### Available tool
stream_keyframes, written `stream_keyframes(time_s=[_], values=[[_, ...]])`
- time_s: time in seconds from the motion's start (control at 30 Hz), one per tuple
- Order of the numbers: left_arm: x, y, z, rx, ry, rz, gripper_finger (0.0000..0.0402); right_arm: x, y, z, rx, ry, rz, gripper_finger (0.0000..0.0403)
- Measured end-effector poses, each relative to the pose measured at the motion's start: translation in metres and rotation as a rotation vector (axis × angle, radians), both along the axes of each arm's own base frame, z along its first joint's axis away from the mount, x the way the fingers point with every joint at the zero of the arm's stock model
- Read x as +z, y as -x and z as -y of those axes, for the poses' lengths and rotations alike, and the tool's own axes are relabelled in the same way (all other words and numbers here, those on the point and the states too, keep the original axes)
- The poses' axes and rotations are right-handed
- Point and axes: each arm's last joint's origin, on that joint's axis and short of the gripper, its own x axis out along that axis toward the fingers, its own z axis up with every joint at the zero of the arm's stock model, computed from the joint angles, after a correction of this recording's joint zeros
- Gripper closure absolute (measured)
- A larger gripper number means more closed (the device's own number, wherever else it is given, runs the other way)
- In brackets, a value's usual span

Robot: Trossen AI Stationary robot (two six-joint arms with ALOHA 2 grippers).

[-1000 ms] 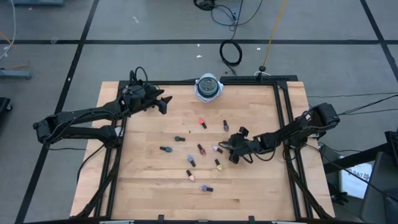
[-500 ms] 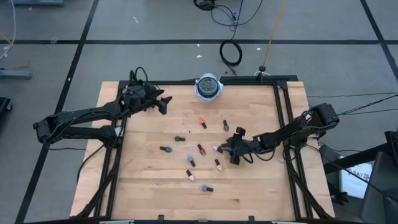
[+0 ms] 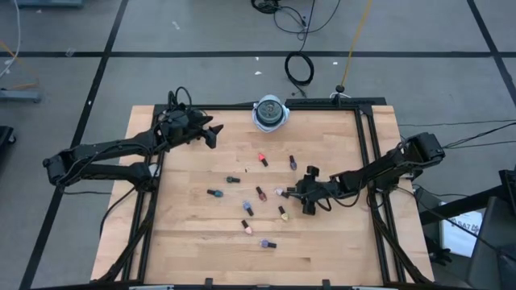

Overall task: Pick & Place Nail Polish
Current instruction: Put the green nail polish bottle into the black bin

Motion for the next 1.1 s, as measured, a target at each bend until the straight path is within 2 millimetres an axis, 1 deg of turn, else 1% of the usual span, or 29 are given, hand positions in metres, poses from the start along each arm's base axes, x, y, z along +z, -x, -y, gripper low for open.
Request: stream_keyframes(time_s=[0.1,0.17,0.4,0.63,0.8,1.03,1.1], values=[[0.000,0.000,0.000,0.000,0.000,0.000,0.0119,0.000,0.000,0.000,-0.004,-0.006,-0.006,0.0204],[0.000,0.000,0.000,0.000,0.000,0.000,0.0119,-0.001,0.001,0.000,0.006,-0.019,-0.016,0.0216],[0.000,0.000,0.000,0.000,0.000,0.001,0.0119,-0.001,0.001,0.000,0.008,-0.017,-0.025,0.0297],[0.000,0.000,0.000,0.000,0.000,0.002,0.0119,-0.001,0.001,0.000,0.013,-0.007,-0.025,0.0299],[0.000,0.000,0.000,0.001,0.001,0.003,0.0119,0.004,-0.001,-0.001,0.014,-0.020,0.028,0.0299],[0.000,0.000,0.000,-0.001,0.001,0.005,0.0119,0.029,-0.004,0.003,0.003,-0.044,0.178,0.0299],[0.000,0.000,0.000,-0.001,0.000,0.004,0.0119,0.040,-0.006,0.005,0.009,-0.041,0.254,0.0299]])
